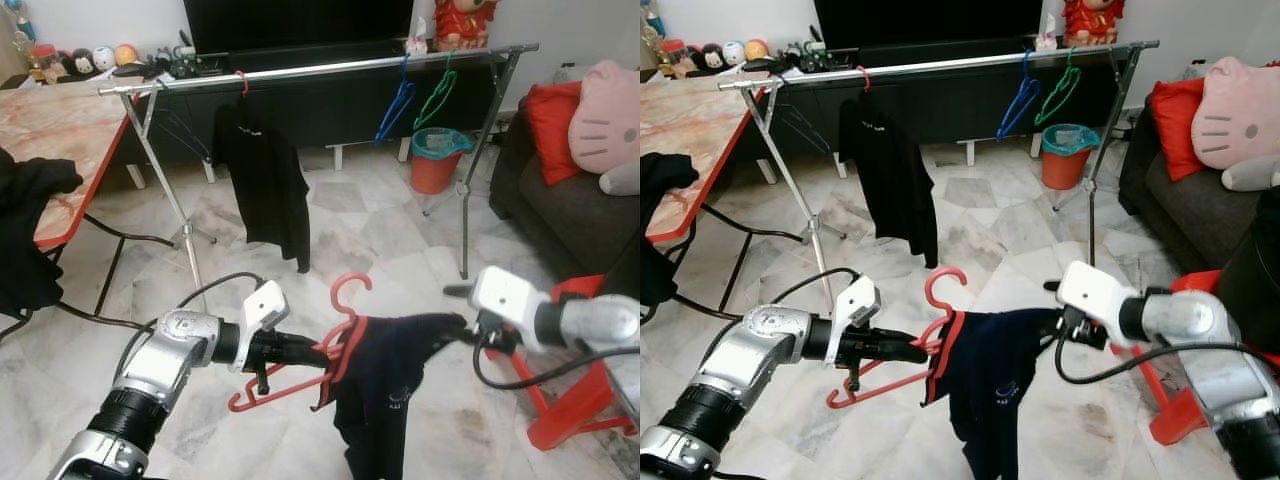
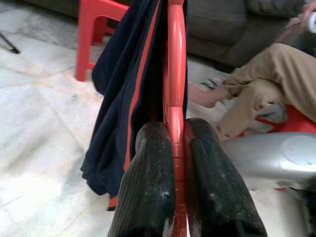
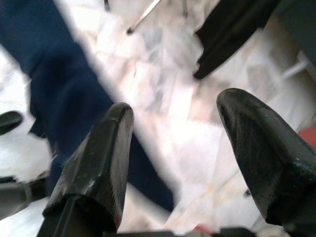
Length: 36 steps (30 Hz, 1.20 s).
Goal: Hang hanger
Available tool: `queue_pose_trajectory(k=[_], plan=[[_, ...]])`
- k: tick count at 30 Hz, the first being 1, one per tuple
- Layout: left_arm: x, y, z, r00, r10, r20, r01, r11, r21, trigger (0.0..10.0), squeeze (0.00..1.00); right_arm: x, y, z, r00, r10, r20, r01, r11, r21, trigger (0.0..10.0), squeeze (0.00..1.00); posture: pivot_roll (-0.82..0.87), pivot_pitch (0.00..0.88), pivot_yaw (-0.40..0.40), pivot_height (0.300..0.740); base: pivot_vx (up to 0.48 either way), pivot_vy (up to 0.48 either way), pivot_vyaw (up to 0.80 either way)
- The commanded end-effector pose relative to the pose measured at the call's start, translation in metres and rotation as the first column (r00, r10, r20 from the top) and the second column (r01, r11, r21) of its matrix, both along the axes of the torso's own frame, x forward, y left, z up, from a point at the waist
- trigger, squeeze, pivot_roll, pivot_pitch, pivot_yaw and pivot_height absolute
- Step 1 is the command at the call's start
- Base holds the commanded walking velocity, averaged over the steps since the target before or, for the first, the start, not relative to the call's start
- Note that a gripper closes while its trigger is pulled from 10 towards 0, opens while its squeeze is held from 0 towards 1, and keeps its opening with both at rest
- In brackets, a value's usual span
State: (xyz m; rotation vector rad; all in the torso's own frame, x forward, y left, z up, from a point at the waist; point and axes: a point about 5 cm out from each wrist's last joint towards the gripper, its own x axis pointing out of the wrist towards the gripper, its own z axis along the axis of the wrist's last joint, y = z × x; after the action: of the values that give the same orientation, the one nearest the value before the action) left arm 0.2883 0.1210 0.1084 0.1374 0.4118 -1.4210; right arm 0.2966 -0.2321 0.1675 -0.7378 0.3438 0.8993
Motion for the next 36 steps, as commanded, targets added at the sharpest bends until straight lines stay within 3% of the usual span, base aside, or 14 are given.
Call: queue_pose_trajectory(k=[1,2,3,4,7,8,9,14,19,31,36], plan=[[-0.002,-0.002,0.008,0.999,-0.039,0.015,0.039,0.999,-0.024,10.0,0.00,0.002,0.005,0.001,0.999,0.035,0.003,-0.035,0.999,0.015,10.0,0.00,-0.17,0.000,0.010,0.740,0.000,0.000,0.00],[-0.002,-0.002,0.008,0.999,-0.045,0.011,0.045,0.999,-0.024,10.0,0.00,0.002,0.006,0.003,0.999,0.049,0.005,-0.050,0.998,0.027,10.0,0.04,-0.17,0.000,0.012,0.740,0.000,0.000,0.00],[-0.003,-0.001,0.008,0.999,-0.053,0.007,0.053,0.998,-0.021,10.0,0.00,0.003,0.008,0.005,0.998,0.064,0.005,-0.064,0.997,0.052,10.0,0.93,-0.17,0.000,0.012,0.740,0.000,0.000,0.00],[-0.005,-0.001,0.008,0.998,-0.065,0.002,0.065,0.998,-0.019,10.0,0.00,0.004,0.011,0.008,0.996,0.084,0.002,-0.084,0.992,0.090,10.0,1.00,-0.17,0.000,0.012,0.740,0.000,0.000,0.00],[-0.006,0.000,0.008,0.996,-0.085,-0.005,0.085,0.996,-0.017,10.0,0.00,0.000,0.013,0.006,0.990,0.140,-0.033,-0.136,0.985,0.110,10.0,1.00,-0.16,0.000,0.012,0.740,0.000,0.000,0.00],[-0.007,0.000,0.009,0.996,-0.094,-0.009,0.094,0.995,-0.016,10.0,0.00,-0.002,0.014,0.003,0.984,0.168,-0.058,-0.161,0.980,0.115,10.0,0.80,-0.16,0.000,0.011,0.740,0.000,0.000,0.00],[-0.008,0.000,0.009,0.995,-0.097,-0.012,0.097,0.995,-0.015,10.0,0.00,-0.005,0.015,0.000,0.976,0.198,-0.088,-0.186,0.974,0.133,10.0,0.00,-0.16,0.000,0.011,0.740,0.000,0.000,0.00],[-0.008,0.002,0.010,0.995,-0.102,-0.018,0.102,0.995,-0.007,10.0,0.00,-0.016,0.013,-0.009,0.938,0.289,-0.192,-0.254,0.949,0.189,10.0,0.00,-0.16,0.000,0.013,0.740,0.000,0.000,0.00],[-0.008,0.004,0.010,0.994,-0.107,-0.025,0.107,0.994,0.001,10.0,0.00,-0.022,0.006,-0.026,0.906,0.314,-0.285,-0.294,0.949,0.112,10.0,0.00,-0.15,0.000,0.013,0.740,0.000,0.000,0.00],[-0.010,0.002,0.014,0.990,-0.135,-0.029,0.135,0.991,-0.008,10.0,0.00,-0.011,0.020,-0.039,0.918,0.315,-0.239,-0.282,0.945,0.164,10.0,0.00,-0.14,0.000,0.013,0.740,0.000,0.000,0.00],[-0.011,0.001,0.015,0.990,-0.137,-0.031,0.137,0.991,-0.008,10.0,0.00,-0.012,0.029,-0.044,0.896,0.361,-0.258,-0.314,0.927,0.207,10.0,0.00,-0.14,0.000,0.015,0.740,0.000,0.000,0.00]])
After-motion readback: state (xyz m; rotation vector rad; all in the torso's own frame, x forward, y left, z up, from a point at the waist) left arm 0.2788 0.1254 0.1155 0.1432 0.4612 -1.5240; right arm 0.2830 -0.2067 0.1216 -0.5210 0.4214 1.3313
